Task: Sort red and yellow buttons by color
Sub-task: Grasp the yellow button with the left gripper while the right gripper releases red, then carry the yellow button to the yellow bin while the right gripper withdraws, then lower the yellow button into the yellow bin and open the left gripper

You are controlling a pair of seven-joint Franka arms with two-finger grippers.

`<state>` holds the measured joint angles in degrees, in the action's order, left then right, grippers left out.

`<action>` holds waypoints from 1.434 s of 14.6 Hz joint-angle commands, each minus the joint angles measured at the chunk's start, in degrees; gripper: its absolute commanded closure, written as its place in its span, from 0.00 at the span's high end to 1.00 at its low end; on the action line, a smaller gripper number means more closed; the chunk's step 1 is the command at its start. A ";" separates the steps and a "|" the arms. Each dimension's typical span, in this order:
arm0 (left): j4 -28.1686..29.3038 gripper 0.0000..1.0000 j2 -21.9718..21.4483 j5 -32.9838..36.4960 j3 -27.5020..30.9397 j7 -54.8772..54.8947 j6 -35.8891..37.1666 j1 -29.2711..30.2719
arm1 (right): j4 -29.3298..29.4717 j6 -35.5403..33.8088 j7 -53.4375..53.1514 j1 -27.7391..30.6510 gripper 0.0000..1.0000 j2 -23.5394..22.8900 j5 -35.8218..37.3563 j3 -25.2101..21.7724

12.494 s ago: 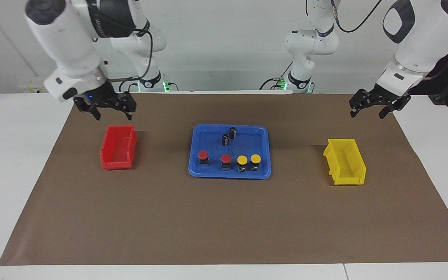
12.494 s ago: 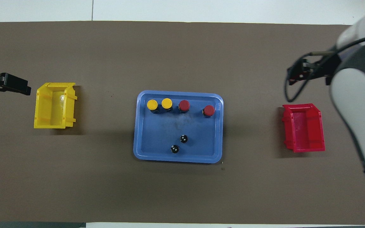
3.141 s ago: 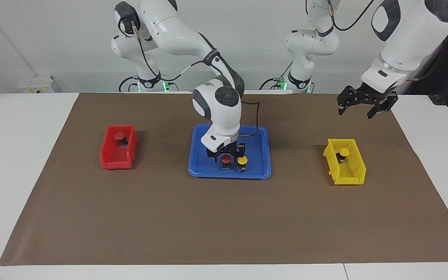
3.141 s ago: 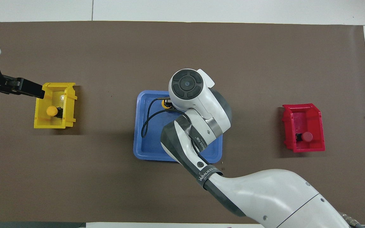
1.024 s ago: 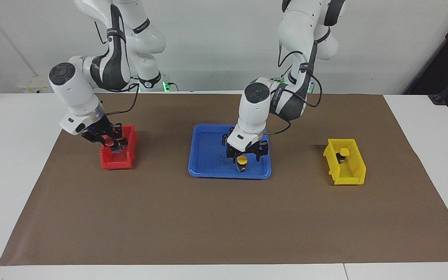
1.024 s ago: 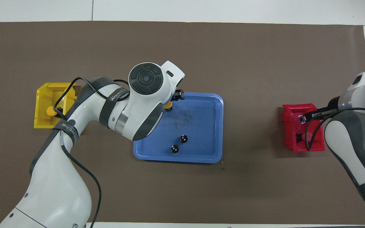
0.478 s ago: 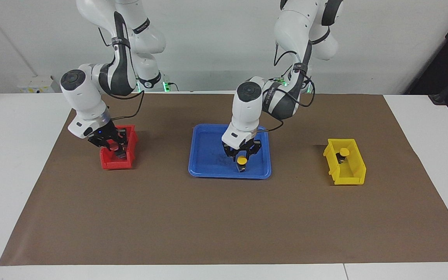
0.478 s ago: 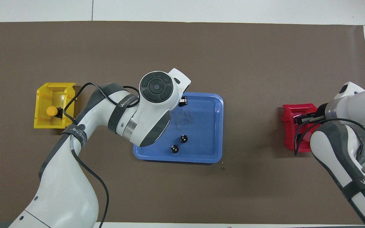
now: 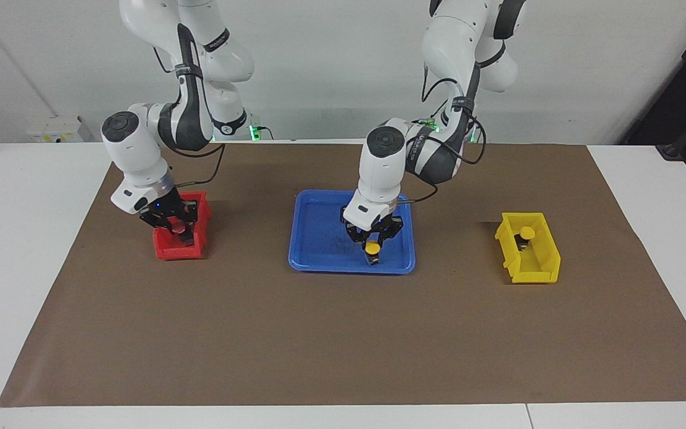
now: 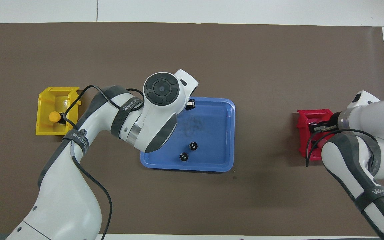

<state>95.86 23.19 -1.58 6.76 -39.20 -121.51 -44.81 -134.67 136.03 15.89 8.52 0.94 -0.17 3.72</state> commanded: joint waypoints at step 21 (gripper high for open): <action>4.05 0.01 -12.65 1.58 2.20 38.94 7.17 33.20 | 49.58 -52.80 -12.02 -0.26 1.00 -1.55 2.62 -0.38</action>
<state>95.62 12.22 -1.27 8.80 -1.57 -111.02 -12.42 -87.39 84.61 4.64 7.32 0.93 0.47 3.04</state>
